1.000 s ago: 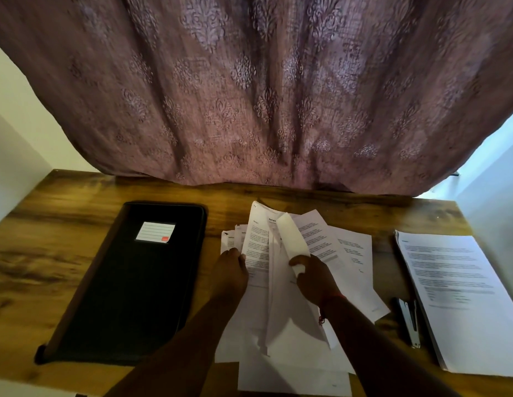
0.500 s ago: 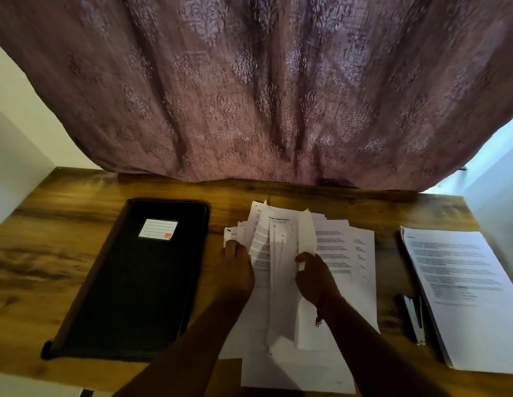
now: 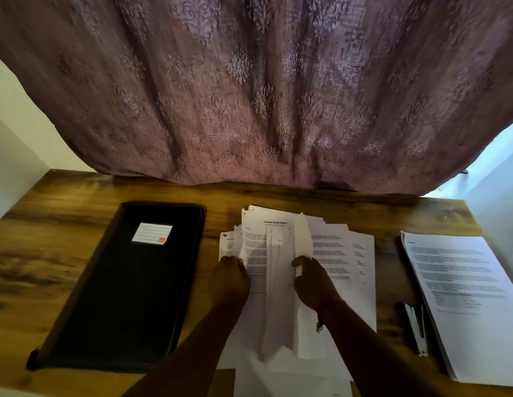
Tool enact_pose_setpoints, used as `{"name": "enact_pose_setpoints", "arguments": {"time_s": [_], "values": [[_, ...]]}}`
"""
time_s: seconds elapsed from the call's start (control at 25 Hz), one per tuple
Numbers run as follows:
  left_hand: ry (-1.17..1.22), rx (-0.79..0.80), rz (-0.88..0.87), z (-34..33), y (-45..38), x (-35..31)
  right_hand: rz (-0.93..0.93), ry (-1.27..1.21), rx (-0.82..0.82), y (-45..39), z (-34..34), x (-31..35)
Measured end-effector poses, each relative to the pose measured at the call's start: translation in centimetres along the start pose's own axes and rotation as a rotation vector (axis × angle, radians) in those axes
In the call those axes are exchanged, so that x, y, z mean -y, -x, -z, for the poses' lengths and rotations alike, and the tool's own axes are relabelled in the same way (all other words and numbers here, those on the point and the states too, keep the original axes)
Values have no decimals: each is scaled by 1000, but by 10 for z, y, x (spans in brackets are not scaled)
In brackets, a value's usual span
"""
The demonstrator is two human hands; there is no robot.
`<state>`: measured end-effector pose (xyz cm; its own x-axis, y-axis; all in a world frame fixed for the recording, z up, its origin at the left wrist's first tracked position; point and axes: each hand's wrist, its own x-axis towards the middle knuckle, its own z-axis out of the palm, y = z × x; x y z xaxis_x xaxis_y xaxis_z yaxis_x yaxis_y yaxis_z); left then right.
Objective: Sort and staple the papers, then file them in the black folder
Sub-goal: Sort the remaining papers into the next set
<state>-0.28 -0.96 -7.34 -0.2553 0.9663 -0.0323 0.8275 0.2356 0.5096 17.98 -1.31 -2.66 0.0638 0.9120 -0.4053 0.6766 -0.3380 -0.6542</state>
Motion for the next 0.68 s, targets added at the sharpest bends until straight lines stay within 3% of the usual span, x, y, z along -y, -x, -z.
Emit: {"name": "enact_pose_setpoints", "arguments": {"time_s": [0.28,0.48,0.68], "values": [[15,30,62,8,1,-7,11,10,-23,-2,-1,-1],[421,172,87,17,19,-12,-35,-36,14,6,6,4],[-81,174,-195,18,30,-23,-50,-75,-32,13,6,7]]}}
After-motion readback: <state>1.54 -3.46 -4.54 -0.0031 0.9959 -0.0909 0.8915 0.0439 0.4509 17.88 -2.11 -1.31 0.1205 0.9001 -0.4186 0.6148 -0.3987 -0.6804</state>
